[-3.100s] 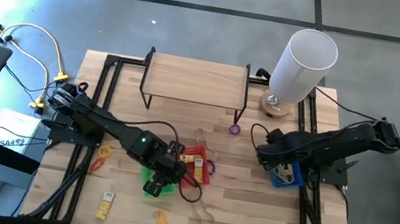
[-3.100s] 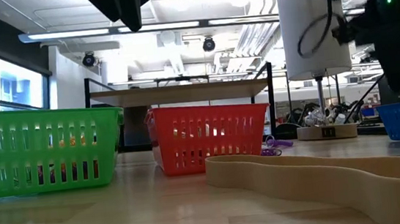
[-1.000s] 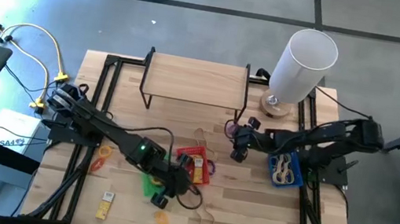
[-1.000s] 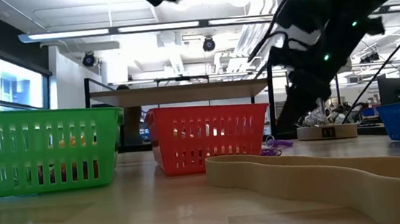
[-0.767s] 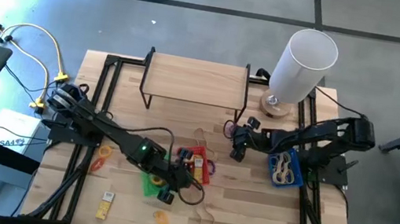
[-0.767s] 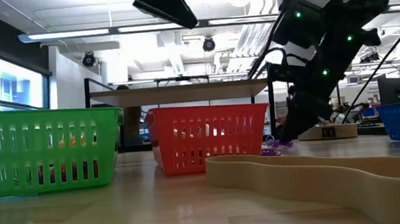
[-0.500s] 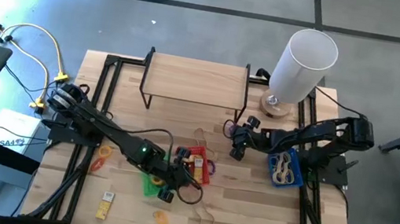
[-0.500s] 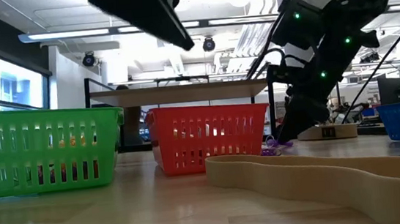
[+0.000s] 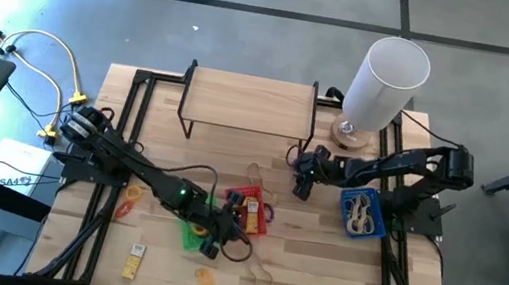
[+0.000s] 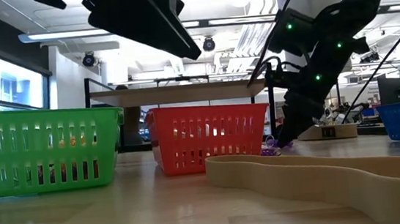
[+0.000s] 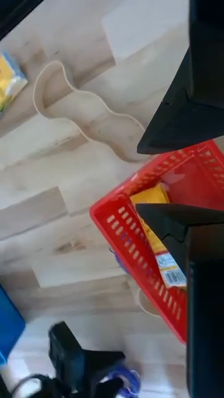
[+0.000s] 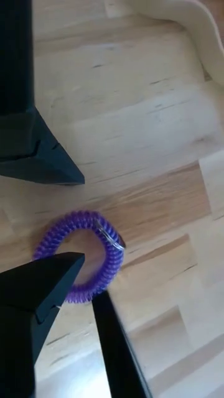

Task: Pick & Place Office Desk Supplies
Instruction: Put the violet spring keychain into the green bin

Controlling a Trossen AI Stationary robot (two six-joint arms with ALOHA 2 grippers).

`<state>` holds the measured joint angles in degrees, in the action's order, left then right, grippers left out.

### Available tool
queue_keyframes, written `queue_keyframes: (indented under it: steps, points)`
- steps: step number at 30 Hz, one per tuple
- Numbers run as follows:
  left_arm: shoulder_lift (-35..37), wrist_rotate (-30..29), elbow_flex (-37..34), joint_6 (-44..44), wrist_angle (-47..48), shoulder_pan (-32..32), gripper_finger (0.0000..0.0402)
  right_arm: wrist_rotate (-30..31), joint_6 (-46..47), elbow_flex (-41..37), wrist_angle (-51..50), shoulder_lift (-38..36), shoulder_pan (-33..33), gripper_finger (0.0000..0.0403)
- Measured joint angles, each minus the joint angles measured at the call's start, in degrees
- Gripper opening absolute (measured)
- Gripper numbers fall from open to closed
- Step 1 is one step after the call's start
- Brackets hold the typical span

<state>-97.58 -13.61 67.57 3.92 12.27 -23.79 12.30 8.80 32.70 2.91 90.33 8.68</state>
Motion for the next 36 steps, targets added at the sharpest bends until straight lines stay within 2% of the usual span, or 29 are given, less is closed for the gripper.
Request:
queue_keyframes:
  steps: [6,10,14,24,29,36]
  points:
    - [0.0,2.6,0.0,0.4,-0.1,1.1,0.0131,-2.1,0.0,0.0,-0.6,0.0,1.2,0.0176]
    - [0.0,5.7,0.0,-0.3,-0.8,2.5,0.0131,-3.6,0.0,0.1,-0.6,0.0,1.3,0.0160]
    - [0.0,7.6,-0.4,-0.8,-2.0,3.4,0.0131,-4.8,0.0,0.1,-0.8,0.0,1.3,0.0126]
    - [0.0,7.8,-0.4,-1.0,-4.8,3.5,0.0131,-5.2,-1.3,0.1,-2.1,0.1,1.2,0.0016]
    - [0.0,7.8,-0.4,-2.2,-4.8,3.5,0.0131,-3.8,-1.4,0.1,-2.1,0.1,0.2,0.0010]
    - [0.0,7.8,-0.4,-0.7,-5.7,3.5,0.0131,0.5,-0.8,0.1,-3.3,-2.4,-5.4,0.0006]
